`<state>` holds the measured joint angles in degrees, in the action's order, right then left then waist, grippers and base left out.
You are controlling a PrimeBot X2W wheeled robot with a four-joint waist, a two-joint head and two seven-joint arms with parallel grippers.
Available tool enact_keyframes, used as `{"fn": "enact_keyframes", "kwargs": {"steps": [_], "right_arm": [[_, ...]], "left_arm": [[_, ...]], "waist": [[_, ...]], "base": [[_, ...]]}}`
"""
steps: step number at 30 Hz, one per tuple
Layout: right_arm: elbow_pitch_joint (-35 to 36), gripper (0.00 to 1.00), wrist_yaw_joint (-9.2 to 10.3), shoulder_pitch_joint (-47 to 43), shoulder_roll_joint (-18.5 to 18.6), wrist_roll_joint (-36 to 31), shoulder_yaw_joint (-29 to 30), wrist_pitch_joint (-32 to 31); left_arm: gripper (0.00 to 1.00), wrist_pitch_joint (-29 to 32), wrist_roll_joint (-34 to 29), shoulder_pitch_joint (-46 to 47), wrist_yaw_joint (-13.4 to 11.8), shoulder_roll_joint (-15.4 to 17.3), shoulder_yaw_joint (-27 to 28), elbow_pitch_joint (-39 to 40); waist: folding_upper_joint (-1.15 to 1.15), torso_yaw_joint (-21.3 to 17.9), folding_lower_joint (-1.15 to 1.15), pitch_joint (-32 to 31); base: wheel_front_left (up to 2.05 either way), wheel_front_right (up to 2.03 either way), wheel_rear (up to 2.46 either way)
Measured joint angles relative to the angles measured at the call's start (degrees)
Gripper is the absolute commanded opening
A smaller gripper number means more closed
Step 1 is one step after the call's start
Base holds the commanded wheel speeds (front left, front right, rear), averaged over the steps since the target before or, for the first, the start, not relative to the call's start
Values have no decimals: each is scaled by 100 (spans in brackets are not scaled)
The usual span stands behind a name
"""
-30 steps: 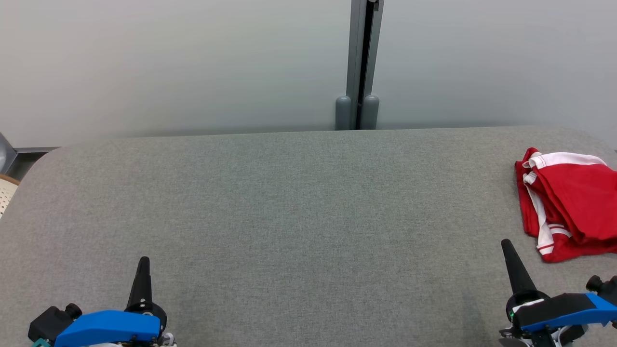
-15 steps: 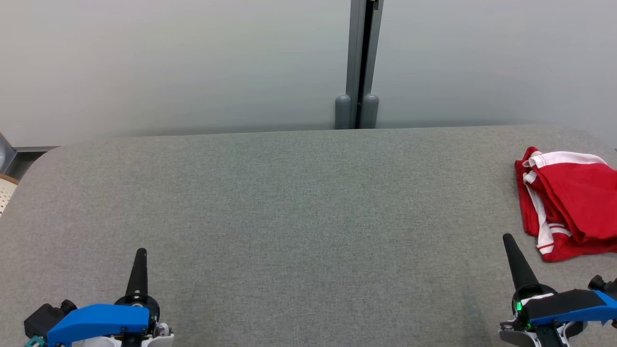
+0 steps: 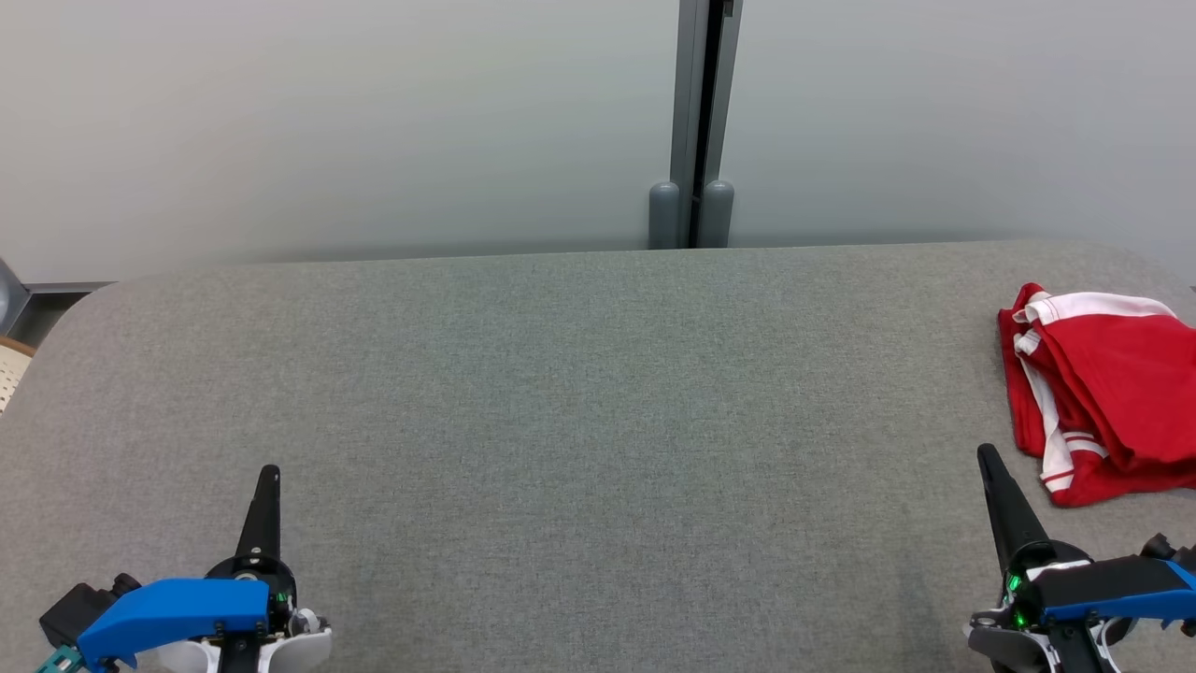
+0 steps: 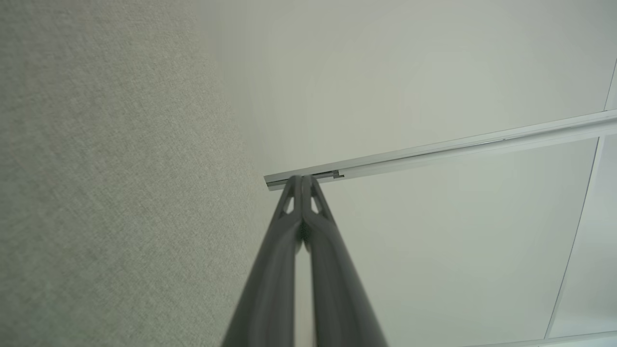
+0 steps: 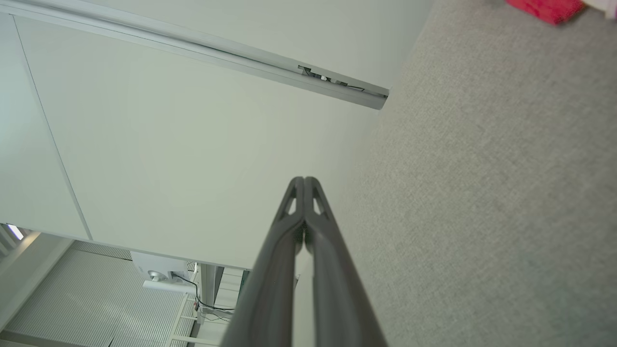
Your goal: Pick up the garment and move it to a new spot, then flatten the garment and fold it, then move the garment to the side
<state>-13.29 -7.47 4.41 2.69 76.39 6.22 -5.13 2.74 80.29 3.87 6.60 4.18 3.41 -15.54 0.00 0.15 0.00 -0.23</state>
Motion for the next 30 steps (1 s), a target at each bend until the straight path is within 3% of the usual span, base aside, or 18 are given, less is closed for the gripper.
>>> {"fn": "enact_keyframes", "kwargs": {"steps": [30], "right_arm": [[-60, 0, 0, 129, 3, 1327, 22, -112]], "left_arm": [[0, 323, 1012, 173, 52, -115, 266, 119]], "waist": [[0, -12, 0, 34]], "base": [[0, 0, 0]]}}
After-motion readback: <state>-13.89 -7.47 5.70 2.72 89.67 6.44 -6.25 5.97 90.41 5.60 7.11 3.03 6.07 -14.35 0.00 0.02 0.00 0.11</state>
